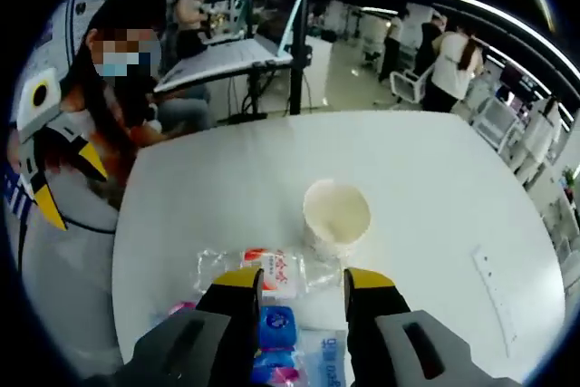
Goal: Arrange the tabletop items into an orderly group along one side of the table until the central work area is clear of visible clutter.
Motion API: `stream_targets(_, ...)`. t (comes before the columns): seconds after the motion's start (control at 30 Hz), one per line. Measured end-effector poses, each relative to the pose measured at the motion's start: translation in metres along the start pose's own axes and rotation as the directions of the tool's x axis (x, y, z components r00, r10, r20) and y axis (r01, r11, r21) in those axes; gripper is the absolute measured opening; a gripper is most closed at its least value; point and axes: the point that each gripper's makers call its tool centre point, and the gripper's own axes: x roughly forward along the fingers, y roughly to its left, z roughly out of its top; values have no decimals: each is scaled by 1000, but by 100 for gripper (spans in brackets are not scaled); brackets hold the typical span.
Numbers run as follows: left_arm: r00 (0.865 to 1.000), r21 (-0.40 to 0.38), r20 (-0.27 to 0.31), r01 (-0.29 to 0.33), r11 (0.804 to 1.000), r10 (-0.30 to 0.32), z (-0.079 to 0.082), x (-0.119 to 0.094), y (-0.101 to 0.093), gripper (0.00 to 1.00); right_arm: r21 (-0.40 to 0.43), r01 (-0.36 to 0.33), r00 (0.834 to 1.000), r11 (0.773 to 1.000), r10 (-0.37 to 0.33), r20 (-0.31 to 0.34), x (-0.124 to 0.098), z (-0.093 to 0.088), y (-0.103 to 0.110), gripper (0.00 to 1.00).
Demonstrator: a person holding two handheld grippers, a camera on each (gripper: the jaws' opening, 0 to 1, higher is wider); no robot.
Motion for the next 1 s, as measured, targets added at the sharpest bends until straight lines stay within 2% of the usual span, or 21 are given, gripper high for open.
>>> stream_targets(0.2, 1000, -26, -1, 6, 1000, -6, -1, 9, 0, 39, 80, -5, 1000, 997, 4, 10, -18, -34, 10, 40)
stream_targets(0.47, 1000, -32, -15, 17, 999, -17, -2, 21, 3, 38, 147, 21, 999, 989, -27, 38, -45, -60, 14, 43)
stream_targets(0.7, 999, -31, -25, 23, 999, -24, 1, 33, 4, 38, 191, 81, 993, 978, -96, 74, -84, -77, 2, 44)
stream_targets(1.0, 999, -11, -35, 31, 999, -31, 7, 48, 3, 38, 199, 150, 984, 968, -166, 70, -136, -108, -19, 46)
